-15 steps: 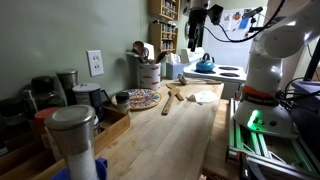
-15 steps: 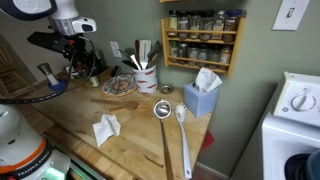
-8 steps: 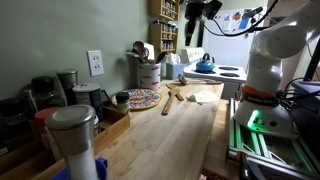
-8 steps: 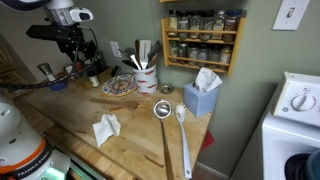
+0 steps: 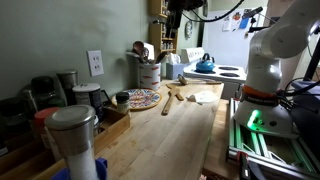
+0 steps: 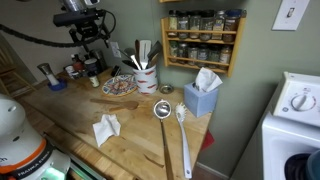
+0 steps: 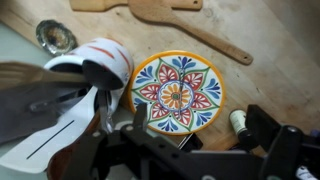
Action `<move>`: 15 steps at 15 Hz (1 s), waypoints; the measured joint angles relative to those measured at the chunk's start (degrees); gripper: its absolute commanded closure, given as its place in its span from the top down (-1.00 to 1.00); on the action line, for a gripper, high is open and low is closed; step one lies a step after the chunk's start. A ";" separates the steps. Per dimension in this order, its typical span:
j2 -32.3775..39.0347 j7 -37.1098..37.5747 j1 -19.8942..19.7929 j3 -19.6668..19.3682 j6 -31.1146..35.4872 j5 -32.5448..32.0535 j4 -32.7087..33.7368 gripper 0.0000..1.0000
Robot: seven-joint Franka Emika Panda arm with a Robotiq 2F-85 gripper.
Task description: Move the white bucket to the left
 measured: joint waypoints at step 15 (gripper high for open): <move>22.18 -9.70 -3.66 1.03 20.25 -6.97 4.08 1.00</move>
